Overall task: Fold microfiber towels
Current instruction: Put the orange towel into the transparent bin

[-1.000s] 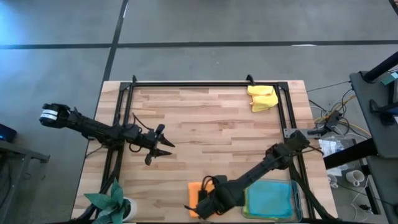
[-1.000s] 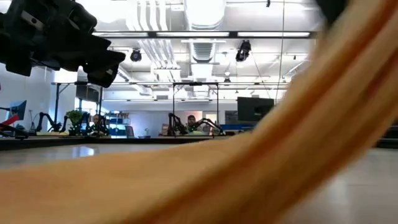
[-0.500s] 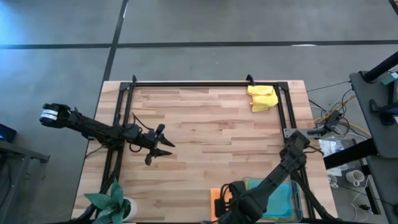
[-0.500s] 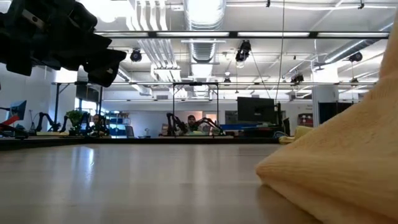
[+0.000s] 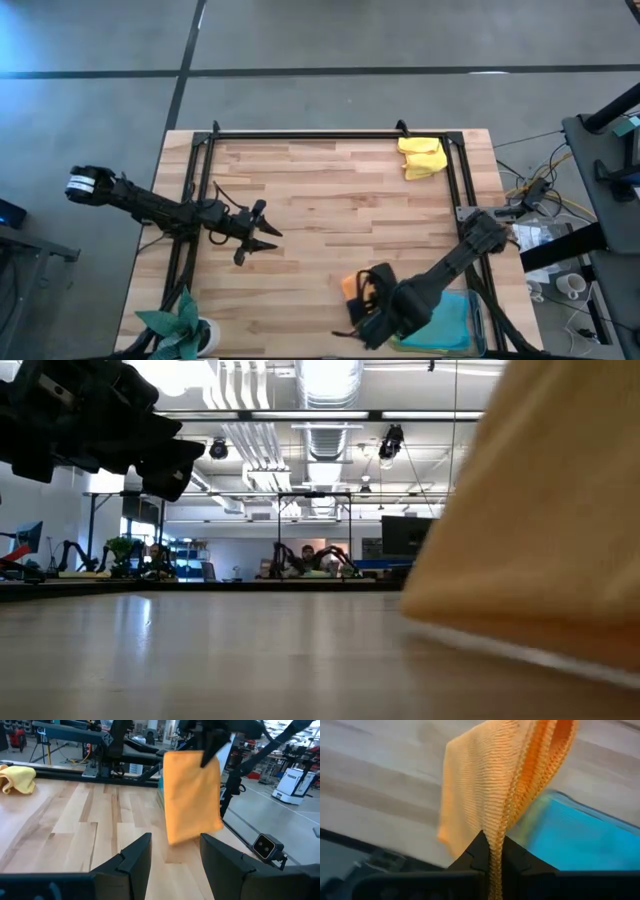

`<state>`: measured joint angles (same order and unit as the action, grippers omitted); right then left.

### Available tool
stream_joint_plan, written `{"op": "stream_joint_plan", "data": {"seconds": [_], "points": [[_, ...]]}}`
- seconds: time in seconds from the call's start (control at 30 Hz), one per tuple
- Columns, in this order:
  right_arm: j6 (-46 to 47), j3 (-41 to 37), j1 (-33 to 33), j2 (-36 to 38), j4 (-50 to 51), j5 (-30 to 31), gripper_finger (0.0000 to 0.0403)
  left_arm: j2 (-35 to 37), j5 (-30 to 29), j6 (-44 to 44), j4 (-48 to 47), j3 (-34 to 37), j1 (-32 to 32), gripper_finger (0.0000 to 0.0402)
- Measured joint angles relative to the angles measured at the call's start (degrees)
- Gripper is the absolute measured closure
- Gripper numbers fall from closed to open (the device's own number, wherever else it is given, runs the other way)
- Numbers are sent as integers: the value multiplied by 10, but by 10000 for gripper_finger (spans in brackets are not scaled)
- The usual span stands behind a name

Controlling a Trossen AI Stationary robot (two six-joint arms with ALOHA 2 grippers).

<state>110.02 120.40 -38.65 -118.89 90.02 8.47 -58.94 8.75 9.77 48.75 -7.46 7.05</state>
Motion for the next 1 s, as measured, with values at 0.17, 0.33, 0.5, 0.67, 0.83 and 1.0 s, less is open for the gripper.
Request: {"op": "stream_joint_plan", "data": {"seconds": [0.17, 0.33, 0.5, 0.67, 0.83, 1.0], "points": [[73, -80, -34, 78, 2, -81, 390, 0, 0, 2, 0, 2, 0, 249], [183, -122, -107, 115, 2, -154, 390, 0, 0, 2, 0, 2, 0, 249], [201, -182, -138, 108, -3, -207, 390, 0, 0, 2, 3, -1, 0, 249], [206, -256, -139, 108, -11, -227, 390, 0, 0, 3, 3, -5, 0, 249], [221, -306, -133, 107, -51, -289, 390, 0, 0, 3, 3, -5, 0, 249], [229, -342, -126, 107, -100, -317, 390, -7, 0, 3, 3, -4, 0, 249]]}}
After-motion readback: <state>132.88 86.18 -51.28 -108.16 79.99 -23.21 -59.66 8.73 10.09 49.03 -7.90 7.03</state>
